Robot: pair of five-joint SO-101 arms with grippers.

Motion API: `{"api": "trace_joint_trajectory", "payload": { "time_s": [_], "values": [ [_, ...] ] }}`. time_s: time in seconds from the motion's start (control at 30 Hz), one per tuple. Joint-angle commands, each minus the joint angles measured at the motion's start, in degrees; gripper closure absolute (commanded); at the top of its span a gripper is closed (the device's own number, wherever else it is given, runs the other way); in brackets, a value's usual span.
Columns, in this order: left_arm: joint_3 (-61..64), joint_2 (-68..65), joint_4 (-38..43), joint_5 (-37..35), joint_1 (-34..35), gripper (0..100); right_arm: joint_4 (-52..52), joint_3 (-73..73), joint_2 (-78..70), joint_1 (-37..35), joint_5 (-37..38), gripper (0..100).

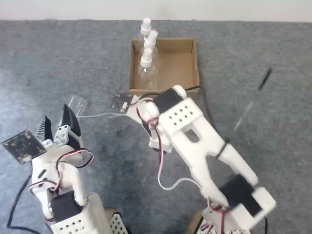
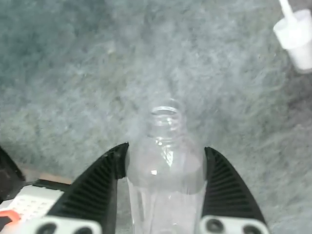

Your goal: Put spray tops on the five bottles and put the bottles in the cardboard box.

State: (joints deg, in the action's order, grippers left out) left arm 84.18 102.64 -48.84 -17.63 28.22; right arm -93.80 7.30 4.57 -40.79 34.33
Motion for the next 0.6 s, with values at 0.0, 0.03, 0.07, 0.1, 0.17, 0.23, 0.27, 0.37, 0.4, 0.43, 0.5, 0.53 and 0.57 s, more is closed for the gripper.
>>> {"api": "trace_joint_trajectory", "payload": {
  "time_s": [0.0,0.03,0.07,0.1,0.17,0.23,0.27,0.37,0.4,0.43,0.5,0.53,0.57],
  "values": [
    [-0.57,0.79,1.76,0.62,0.00,80,1.45,4.92,9.89,-0.84,-2.02,88.1],
    [-0.57,0.79,1.76,0.62,0.00,80,2.95,6.95,12.18,-0.75,-2.02,88.2],
    [-0.57,0.79,1.76,0.62,0.00,80,4.53,8.97,14.46,-0.57,-2.37,88.2],
    [-0.57,0.79,1.76,0.62,0.00,80,6.29,10.90,16.75,-0.48,-2.73,88.2],
    [-0.57,0.79,1.76,0.62,0.00,80,9.54,14.68,21.23,-0.48,-3.87,88.3],
    [-0.57,0.79,1.76,0.62,0.00,80,11.74,17.14,25.10,-0.40,-5.71,88.3],
    [-0.57,0.79,1.76,0.62,0.00,80,12.26,17.76,26.95,-0.40,-6.77,88.0],
    [-0.57,0.79,1.67,0.62,0.00,80,12.35,18.37,31.25,-0.31,-9.23,87.9],
    [-0.57,0.79,1.67,0.62,0.00,80,12.26,18.37,32.48,-0.31,-9.76,87.9],
    [-0.57,0.79,1.67,0.62,0.00,80,12.26,18.46,33.54,-0.04,-10.37,87.9],
    [-0.57,0.70,1.67,0.62,-0.18,80,12.79,18.73,35.38,1.54,-11.96,87.9],
    [-0.57,0.70,1.67,0.62,-0.53,80,13.58,19.16,36.18,2.33,-12.57,87.9],
    [-0.57,0.62,1.58,0.62,-1.67,80,14.64,20.13,37.05,3.12,-13.01,87.9]
  ]
}}
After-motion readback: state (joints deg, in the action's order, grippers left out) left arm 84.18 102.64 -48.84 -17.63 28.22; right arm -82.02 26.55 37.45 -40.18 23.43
